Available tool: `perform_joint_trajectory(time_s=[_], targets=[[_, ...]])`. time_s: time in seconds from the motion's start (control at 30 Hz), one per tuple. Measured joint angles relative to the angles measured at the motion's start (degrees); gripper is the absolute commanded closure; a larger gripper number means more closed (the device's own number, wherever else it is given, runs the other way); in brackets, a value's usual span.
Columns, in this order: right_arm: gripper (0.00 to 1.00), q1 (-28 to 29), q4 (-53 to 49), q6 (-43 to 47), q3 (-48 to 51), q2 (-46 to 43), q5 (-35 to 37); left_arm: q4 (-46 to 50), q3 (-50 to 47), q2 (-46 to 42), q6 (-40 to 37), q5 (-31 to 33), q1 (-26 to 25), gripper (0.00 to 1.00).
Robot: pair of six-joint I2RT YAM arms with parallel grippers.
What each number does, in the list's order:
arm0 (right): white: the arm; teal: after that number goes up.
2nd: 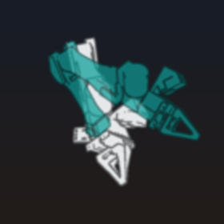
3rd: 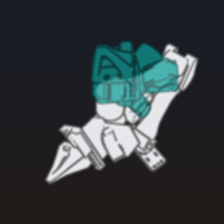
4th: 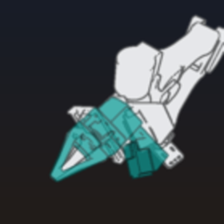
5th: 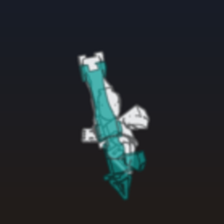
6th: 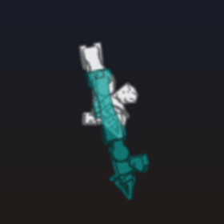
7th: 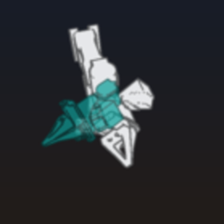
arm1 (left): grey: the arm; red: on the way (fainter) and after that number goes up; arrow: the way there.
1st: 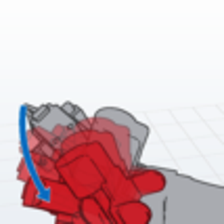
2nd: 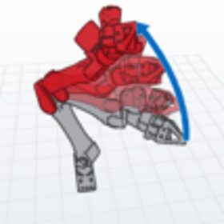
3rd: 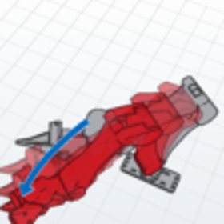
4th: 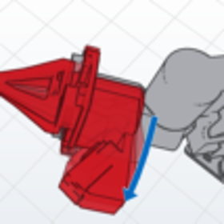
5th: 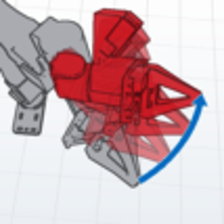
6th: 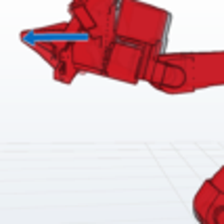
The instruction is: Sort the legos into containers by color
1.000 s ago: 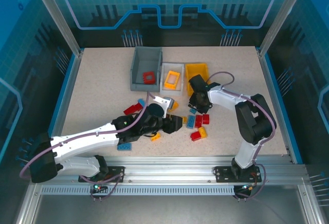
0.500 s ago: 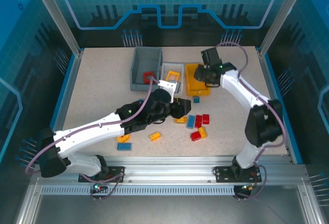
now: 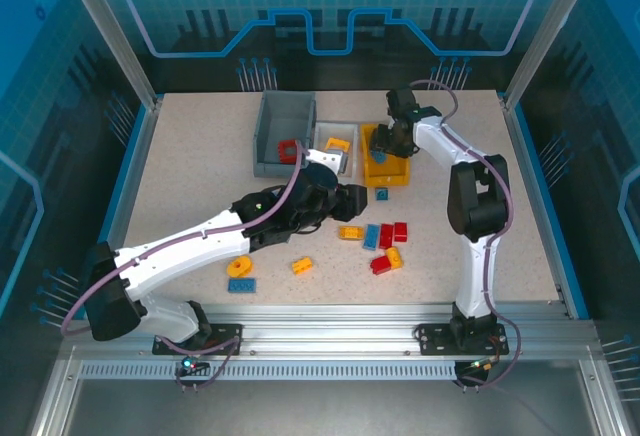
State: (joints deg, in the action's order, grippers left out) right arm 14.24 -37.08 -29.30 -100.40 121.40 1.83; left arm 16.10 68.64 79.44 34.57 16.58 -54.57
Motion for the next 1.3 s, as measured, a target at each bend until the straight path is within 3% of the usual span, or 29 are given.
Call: perform_joint_trajectory(time_s=[0.23, 0.37, 0.43, 0.6, 0.77, 1.0, 1.13, 1.3], targets=[[0.41, 0.07, -0.31, 0.0, 2.93, -5.86, -0.24, 5.77, -2.45, -2.89, 2.51, 1.16, 2.51, 0.44], [0.4, 2.27, 2.62, 0.48, 12.28, -19.58, 1.33, 12.15, -3.43, -4.98, 3.61, 0.68, 10.01, 0.37], [0.39, 5.73, 5.49, 0.92, 18.32, -27.89, 1.77, 14.93, -5.05, -5.99, 3.5, 0.57, 14.56, 0.35], [0.33, 22.43, 17.53, 3.08, 36.35, -44.48, -0.42, 21.0, -10.34, -6.62, 0.92, -1.36, 27.23, 0.28], [0.28, 31.3, 27.91, 0.24, 50.64, -47.28, -4.35, 23.3, -10.97, -1.44, -5.31, -4.74, 35.91, 0.3], [0.27, 36.39, 33.38, -3.76, 54.14, -47.25, -4.24, 23.1, -10.95, 12.59, -16.59, -6.23, 37.27, 0.25], [0.27, 36.48, 34.75, -4.57, 53.79, -47.04, -3.98, 23.06, -10.71, 14.97, -19.76, -5.75, 37.27, 0.17], [0.27, 36.83, 35.47, -5.49, 53.37, -46.38, -3.82, 22.36, -9.38, 15.85, -22.64, -4.76, 37.27, 0.16]])
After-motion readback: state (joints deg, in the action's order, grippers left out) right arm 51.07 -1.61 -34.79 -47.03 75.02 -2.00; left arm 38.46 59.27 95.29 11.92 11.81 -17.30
